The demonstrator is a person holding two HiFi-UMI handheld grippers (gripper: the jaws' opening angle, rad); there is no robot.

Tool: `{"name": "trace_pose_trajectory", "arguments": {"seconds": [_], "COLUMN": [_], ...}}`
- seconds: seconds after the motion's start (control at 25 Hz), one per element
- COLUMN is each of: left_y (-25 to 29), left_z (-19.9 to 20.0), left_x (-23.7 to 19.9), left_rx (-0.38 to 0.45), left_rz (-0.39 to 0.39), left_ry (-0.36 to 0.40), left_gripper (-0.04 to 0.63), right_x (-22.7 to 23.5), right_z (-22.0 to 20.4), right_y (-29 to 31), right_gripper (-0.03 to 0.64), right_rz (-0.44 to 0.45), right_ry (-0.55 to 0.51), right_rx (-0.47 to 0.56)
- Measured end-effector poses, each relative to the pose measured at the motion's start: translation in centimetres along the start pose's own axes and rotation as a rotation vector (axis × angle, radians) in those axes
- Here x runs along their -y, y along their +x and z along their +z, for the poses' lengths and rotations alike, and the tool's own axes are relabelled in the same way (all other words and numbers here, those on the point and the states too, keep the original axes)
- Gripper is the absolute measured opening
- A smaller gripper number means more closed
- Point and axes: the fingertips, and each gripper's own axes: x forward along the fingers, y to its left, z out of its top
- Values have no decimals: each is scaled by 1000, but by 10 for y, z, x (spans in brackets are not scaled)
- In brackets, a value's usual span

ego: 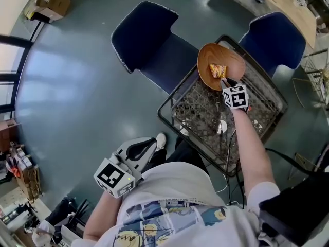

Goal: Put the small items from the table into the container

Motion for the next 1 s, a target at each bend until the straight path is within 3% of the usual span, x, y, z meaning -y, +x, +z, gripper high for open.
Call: {"name": "trace_pose_trajectory", "arguments": {"seconds": [0.28,0.52,1.0], "left_y": [-6,-7,-7], "left_z": [2,7,7], "left_x": [2,11,39], "left_rx": [5,3,10], "left_rz": [-6,-38,-227], "left_ry": [4,31,161], "left_gripper": [9,11,9], "right_x": [-7,-15,-59], "right_z": [-3,-1,-24], "right_y": [0,-30,-145], "right_gripper": [103,103,103], "right_rz": [13,1,-108], "right_ry": [10,31,84], "right_rx": [-23,24,152]}}
